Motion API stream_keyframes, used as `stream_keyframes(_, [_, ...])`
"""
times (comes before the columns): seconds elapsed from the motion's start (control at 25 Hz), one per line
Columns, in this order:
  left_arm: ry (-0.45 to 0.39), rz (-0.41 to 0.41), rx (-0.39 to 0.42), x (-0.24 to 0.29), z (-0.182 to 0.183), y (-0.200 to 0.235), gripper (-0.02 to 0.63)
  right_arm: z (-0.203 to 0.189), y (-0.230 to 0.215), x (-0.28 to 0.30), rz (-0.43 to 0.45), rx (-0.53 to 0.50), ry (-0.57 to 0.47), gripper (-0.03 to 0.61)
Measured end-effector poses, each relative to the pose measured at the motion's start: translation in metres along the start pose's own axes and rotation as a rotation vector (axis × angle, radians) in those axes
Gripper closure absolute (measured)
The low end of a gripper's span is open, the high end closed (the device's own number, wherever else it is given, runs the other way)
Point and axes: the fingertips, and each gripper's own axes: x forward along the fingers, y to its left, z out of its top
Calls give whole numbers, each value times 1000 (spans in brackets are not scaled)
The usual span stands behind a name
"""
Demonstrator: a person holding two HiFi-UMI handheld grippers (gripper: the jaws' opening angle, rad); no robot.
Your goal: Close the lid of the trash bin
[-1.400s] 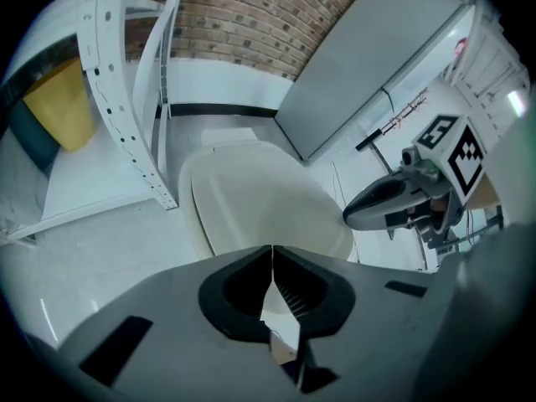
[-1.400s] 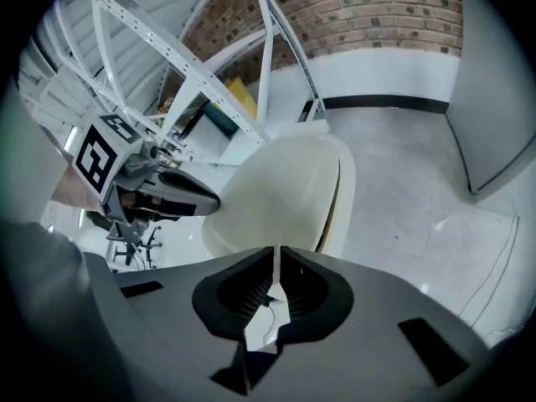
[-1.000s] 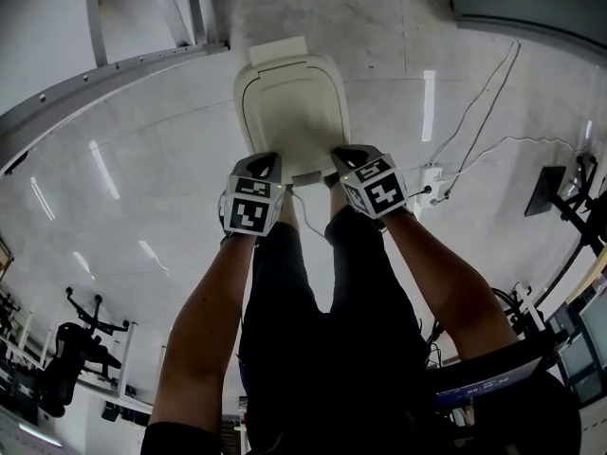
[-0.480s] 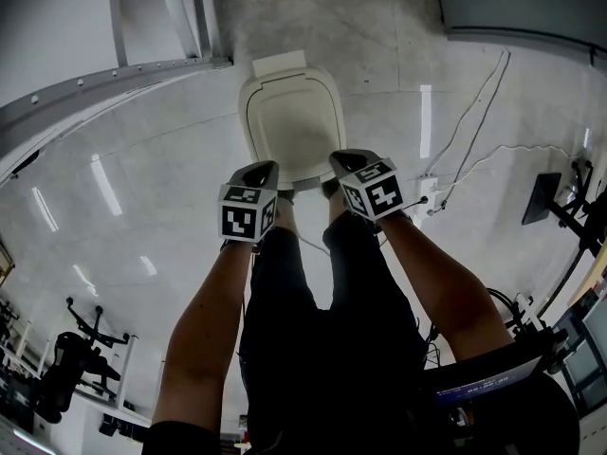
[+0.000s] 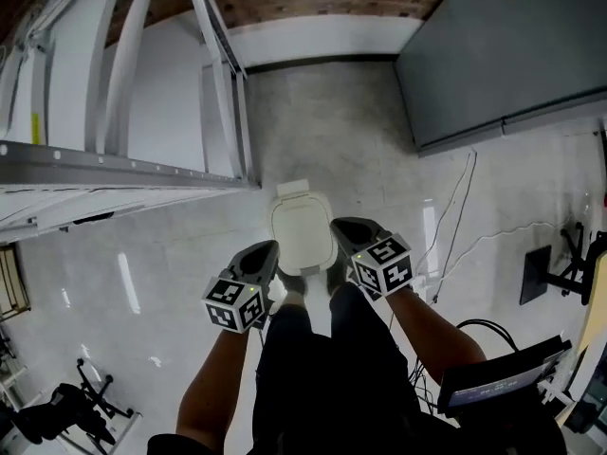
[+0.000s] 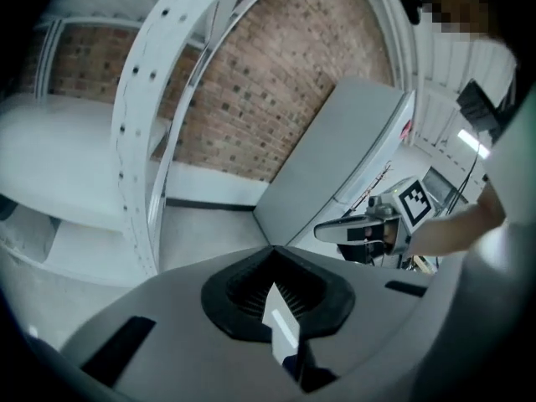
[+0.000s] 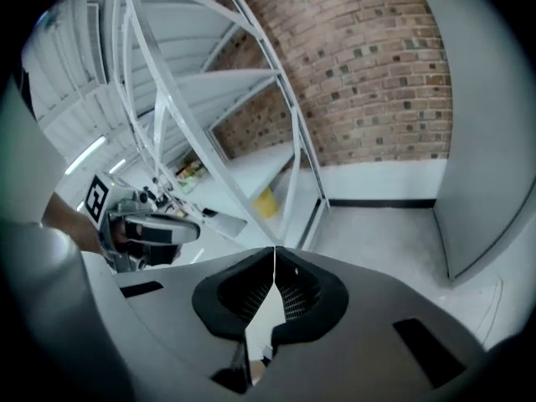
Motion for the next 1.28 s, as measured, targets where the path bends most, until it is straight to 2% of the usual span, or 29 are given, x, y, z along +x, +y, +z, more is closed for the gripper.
stream_keyframes(0.08, [-66, -29, 20, -23, 37, -23, 617, 44, 22, -25, 47, 9, -82, 569])
stream_keyframes(0.24, [-239, -72, 104, -63, 114, -66, 615, 126, 55, -75, 104, -92, -240, 569])
stream_keyframes(0.36, [-363, -103, 158, -99, 158, -99, 615, 168, 75, -117, 115, -130, -336, 571])
stream_keyframes(0.44, [-426, -117, 195, -123, 176, -117, 615, 182, 87, -142, 119, -129, -389, 570])
stream_keyframes(0.6, [-516, -133, 287, -160, 200, -146, 615, 203, 101, -177, 123, -155, -461, 571])
stream_keyframes(0.8, [-616, -146, 291, -189, 236, -165, 615, 239, 109, -208, 135, -236, -534, 571])
stream_keyframes(1.12, [-642, -96, 313, -212, 236, -190, 615, 243, 120, -235, 158, -264, -566, 570])
stream_keyframes(1.28, [-648, -77, 260, -217, 226, -197, 615, 237, 123, -245, 187, -275, -579, 570])
